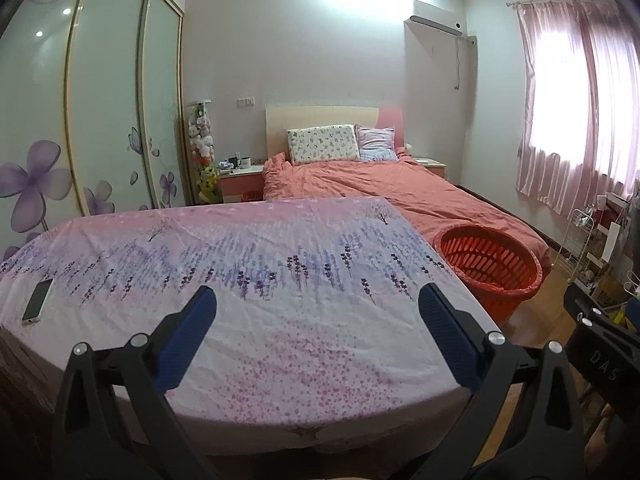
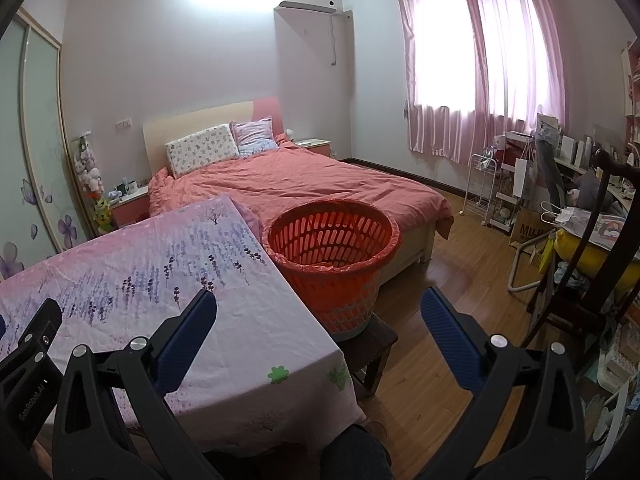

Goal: Collect trash

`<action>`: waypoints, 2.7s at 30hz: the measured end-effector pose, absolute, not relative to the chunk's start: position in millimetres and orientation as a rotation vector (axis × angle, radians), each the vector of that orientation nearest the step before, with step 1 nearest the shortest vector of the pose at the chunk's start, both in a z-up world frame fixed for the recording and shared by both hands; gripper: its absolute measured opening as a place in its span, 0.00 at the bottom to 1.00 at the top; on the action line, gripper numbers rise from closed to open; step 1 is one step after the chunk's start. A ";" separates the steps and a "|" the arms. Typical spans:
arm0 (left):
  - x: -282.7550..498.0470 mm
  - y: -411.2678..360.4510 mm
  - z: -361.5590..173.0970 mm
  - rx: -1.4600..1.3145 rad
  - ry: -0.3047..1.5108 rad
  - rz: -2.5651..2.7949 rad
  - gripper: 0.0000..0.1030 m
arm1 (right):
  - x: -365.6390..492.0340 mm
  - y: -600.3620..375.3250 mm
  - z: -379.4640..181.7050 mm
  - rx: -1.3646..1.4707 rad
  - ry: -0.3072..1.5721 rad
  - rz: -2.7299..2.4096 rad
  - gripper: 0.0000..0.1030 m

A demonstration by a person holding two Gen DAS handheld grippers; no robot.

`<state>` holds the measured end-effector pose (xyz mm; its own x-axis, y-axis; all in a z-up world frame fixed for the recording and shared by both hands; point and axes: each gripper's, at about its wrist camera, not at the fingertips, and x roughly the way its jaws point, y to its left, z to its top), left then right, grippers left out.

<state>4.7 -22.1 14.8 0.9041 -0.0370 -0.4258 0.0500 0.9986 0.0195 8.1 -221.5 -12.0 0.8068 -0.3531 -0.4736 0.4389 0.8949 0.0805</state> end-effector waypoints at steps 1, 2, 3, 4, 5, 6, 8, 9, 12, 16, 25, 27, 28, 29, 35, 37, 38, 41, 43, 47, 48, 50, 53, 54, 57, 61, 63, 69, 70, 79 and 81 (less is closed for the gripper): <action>4.5 -22.4 15.4 0.032 0.437 -0.043 0.96 | 8.3 -221.6 -11.4 0.191 0.467 -0.427 0.98; 4.4 -22.9 16.0 0.034 0.434 -0.040 0.96 | 8.4 -221.5 -11.2 0.191 0.466 -0.427 0.98; 4.2 -23.3 16.6 0.036 0.431 -0.038 0.96 | 8.2 -221.9 -11.4 0.191 0.467 -0.427 0.98; 4.3 -22.7 17.0 0.036 0.429 -0.037 0.96 | 8.6 -222.2 -10.9 0.192 0.466 -0.427 0.98; 4.3 -22.9 17.4 0.037 0.428 -0.035 0.96 | 9.1 -222.2 -10.3 0.194 0.465 -0.427 0.98; 4.6 -22.9 18.0 0.037 0.427 -0.035 0.96 | 9.0 -222.3 -10.3 0.193 0.465 -0.427 0.98; 4.8 -23.9 18.4 0.038 0.427 -0.037 0.96 | 8.9 -222.5 -10.3 0.193 0.465 -0.427 0.98; 4.6 -24.0 18.6 0.039 0.427 -0.037 0.96 | 8.8 -222.6 -10.4 0.193 0.465 -0.427 0.98; 4.6 -24.1 18.7 0.038 0.427 -0.036 0.96 | 8.7 -222.8 -10.5 0.193 0.465 -0.427 0.98; 5.1 -23.5 19.1 0.038 0.428 -0.030 0.96 | 8.8 -222.7 -9.8 0.193 0.465 -0.426 0.98; 6.3 -21.8 17.6 0.036 0.433 -0.021 0.96 | 8.4 -222.4 -9.9 0.194 0.464 -0.427 0.98; 6.5 -21.7 17.4 0.037 0.434 -0.021 0.96 | 8.3 -222.4 -10.0 0.194 0.464 -0.427 0.98; 6.4 -21.9 17.6 0.036 0.434 -0.021 0.96 | 8.3 -222.3 -10.0 0.194 0.464 -0.427 0.98; 6.3 -21.9 17.6 0.036 0.434 -0.021 0.96 | 8.2 -222.3 -10.0 0.194 0.464 -0.426 0.98; 6.4 -21.0 16.0 0.034 0.439 -0.020 0.96 | 8.1 -222.0 -10.1 0.194 0.464 -0.426 0.98; 6.3 -20.3 15.1 0.032 0.441 -0.020 0.96 | 8.7 -221.6 -9.6 0.193 0.465 -0.427 0.98; 6.3 -20.3 15.1 0.033 0.441 -0.020 0.96 | 8.0 -221.8 -10.2 0.194 0.464 -0.427 0.98; 6.5 -20.0 15.2 0.033 0.441 -0.020 0.96 | 7.9 -221.7 -10.3 0.194 0.464 -0.428 0.98; 6.1 -19.6 14.3 0.032 0.443 -0.018 0.96 | 7.9 -221.8 -10.3 0.194 0.464 -0.428 0.98; 5.7 -19.0 13.1 0.030 0.447 -0.017 0.96 | 7.9 -221.9 -10.4 0.194 0.464 -0.427 0.98; 5.9 -19.2 13.4 0.031 0.446 -0.017 0.96 | 8.3 -221.8 -10.1 0.193 0.464 -0.427 0.98; 6.1 -19.2 13.5 0.031 0.446 -0.018 0.96 | 7.9 -221.9 -10.5 0.194 0.465 -0.427 0.98; 6.0 -19.0 13.1 0.031 0.447 -0.017 0.96 | 7.9 -221.7 -10.5 0.194 0.465 -0.428 0.98; 5.9 -18.9 13.0 0.030 0.447 -0.017 0.96 | 7.8 -221.8 -10.6 0.194 0.465 -0.427 0.98; 5.8 -18.9 13.2 0.030 0.448 -0.017 0.96 | 8.2 -221.4 -10.2 0.193 0.464 -0.427 0.98; 6.0 -19.0 13.3 0.030 0.448 -0.017 0.96 | 7.8 -221.3 -10.6 0.194 0.464 -0.427 0.98; 5.9 -18.9 13.1 0.031 0.448 -0.017 0.96 | 7.8 -221.2 -10.7 0.194 0.465 -0.427 0.98; 5.7 -18.7 11.8 0.029 0.452 -0.017 0.96 | 9.1 -221.3 -9.7 0.195 0.468 -0.426 0.98; 6.4 -18.9 12.4 0.029 0.451 -0.018 0.96 | 9.9 -221.3 -9.6 0.195 0.469 -0.426 0.98; 5.2 -19.2 9.2 0.030 0.455 -0.017 0.96 | 11.1 -221.8 -9.1 0.194 0.470 -0.426 0.98; 4.8 -19.1 8.9 0.030 0.455 -0.017 0.96 | 11.2 -221.8 -9.2 0.194 0.470 -0.425 0.98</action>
